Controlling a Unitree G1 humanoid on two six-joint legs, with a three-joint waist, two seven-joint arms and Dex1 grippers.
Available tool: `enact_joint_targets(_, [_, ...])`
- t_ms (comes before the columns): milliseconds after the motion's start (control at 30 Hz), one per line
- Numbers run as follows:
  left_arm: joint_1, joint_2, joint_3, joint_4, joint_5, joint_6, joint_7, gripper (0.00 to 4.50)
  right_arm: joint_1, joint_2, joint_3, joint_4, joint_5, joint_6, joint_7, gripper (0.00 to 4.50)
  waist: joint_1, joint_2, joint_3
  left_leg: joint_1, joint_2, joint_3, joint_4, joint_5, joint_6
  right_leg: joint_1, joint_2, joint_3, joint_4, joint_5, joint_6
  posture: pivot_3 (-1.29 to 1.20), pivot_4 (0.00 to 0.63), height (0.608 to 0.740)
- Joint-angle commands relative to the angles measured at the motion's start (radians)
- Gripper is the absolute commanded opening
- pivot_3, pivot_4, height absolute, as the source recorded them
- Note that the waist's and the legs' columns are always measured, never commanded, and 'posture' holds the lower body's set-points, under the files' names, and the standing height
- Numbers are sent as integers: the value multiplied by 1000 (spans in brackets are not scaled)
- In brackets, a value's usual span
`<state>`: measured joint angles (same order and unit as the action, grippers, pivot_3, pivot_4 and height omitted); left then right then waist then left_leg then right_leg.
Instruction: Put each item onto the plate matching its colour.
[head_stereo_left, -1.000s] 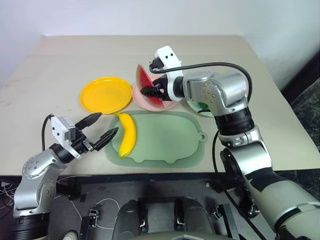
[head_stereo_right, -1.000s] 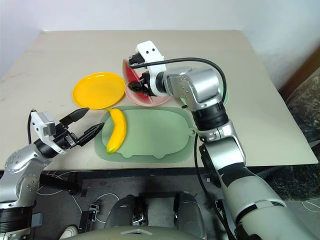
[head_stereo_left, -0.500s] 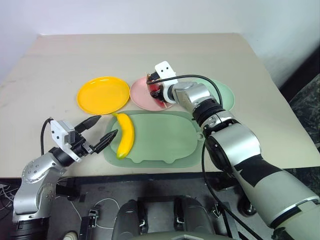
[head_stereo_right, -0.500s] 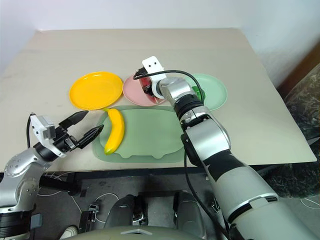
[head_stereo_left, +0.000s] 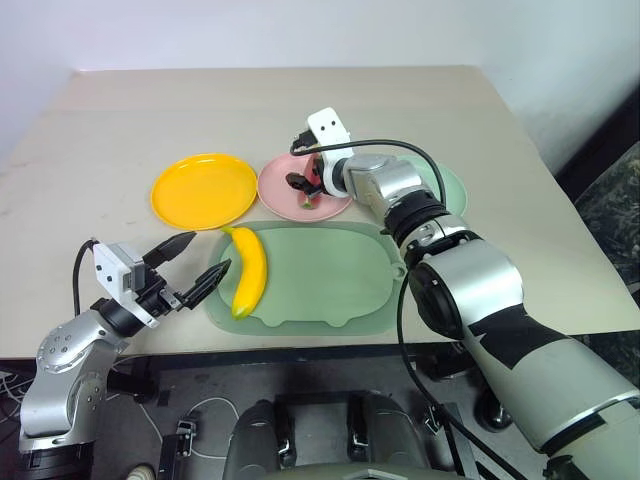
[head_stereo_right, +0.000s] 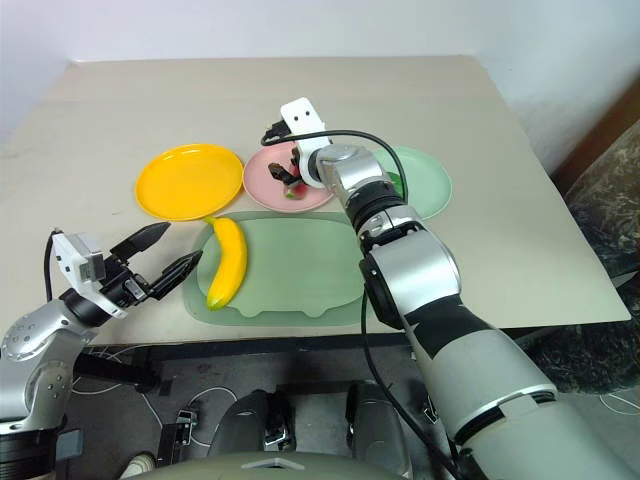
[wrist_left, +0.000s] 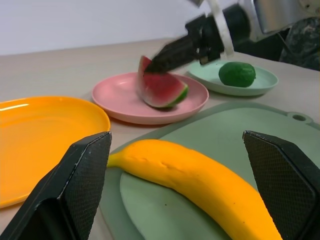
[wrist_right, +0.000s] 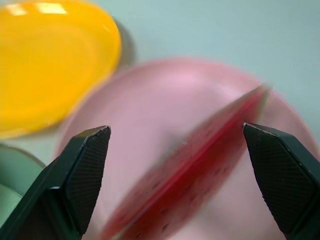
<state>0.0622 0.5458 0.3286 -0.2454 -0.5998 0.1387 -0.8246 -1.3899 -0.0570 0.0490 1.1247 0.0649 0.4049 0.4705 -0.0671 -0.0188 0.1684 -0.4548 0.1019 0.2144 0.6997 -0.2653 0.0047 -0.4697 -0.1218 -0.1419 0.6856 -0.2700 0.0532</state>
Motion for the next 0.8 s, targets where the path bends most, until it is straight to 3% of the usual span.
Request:
enact_joint_targets(33, [-30, 1, 11, -30, -14, -5, 10, 4417, 156, -49, 2, -339, 53, 65, 125, 4469, 6, 0, 0, 0, 0, -1, 0, 0, 0, 1, 0, -1, -1, 0, 0, 0, 150, 695])
enact_joint_targets(167, [-32, -17, -8, -52, -12, 8, 31, 4417, 426, -129, 59, -817, 69, 184, 181, 4469, 15, 0, 0, 0, 0, -1, 0, 0, 0, 1, 0, -1, -1, 0, 0, 0, 150, 695])
enact_joint_targets(367, [-3, -84, -47, -149, -7, 44, 126, 4417, 680, -206, 19, -1263, 190, 369, 201, 4469, 21, 0, 0, 1, 0, -1, 0, 0, -1, 1, 0, 0, 1, 0, 0, 0, 150, 695])
enact_joint_targets(600, [44, -130, -87, -330, 19, 152, 317, 4417, 773, -278, 8, -1386, 247, 461, 200, 4469, 27, 0, 0, 9, 0, -2, 0, 0, 0, 9, -1, 0, -1, 0, 0, 0, 150, 695])
enact_joint_targets(800, [60, -152, -190, -488, 109, 401, 591, 4417, 813, -397, -39, -1430, 335, 495, 270, 4469, 29, -1, 0, 10, -1, -2, 0, -1, 1, 10, -1, 0, -2, 0, 0, 0, 150, 695])
